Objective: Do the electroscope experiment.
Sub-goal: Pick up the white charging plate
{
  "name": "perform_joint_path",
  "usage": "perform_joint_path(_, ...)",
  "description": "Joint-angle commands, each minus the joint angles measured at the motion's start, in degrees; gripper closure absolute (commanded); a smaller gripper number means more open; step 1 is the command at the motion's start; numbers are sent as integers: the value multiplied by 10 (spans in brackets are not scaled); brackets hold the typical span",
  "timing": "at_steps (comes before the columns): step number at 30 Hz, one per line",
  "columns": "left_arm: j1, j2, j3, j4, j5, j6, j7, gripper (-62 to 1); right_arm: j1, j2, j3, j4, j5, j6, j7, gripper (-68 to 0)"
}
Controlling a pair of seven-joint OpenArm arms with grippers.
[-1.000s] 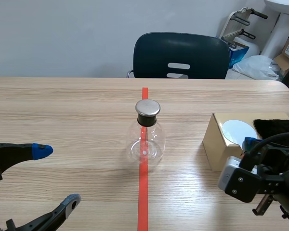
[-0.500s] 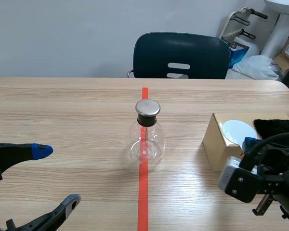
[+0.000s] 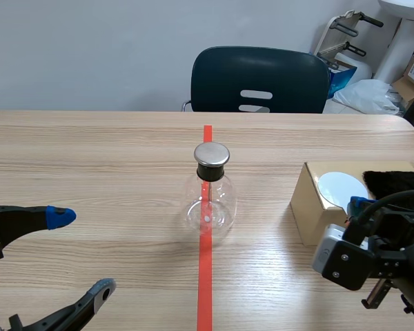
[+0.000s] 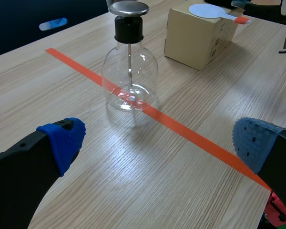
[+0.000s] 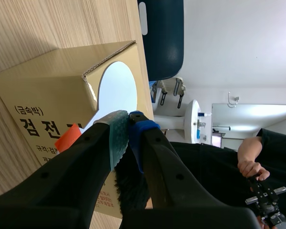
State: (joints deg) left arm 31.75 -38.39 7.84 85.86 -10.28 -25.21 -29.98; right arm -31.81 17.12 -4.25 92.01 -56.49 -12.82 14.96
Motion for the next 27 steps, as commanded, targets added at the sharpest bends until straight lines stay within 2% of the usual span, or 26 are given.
perform_joint_path(1,0,3,2,5,-6,1,-6,-623,2,3,0,12,3,-6,2,-8)
perform_joint_path(16,0,3,2,5,-6,1,-6,-623,0,7,2,15,4,-6,-2,-8)
perform_joint_path(22,0,3,2,5,-6,1,-6,-623,-19,26,9,60,32,-6,-11,-8)
perform_joint_path(27,0,3,2,5,-6,1,-6,-623,-40,34,25,109,35,-6,-27,-8)
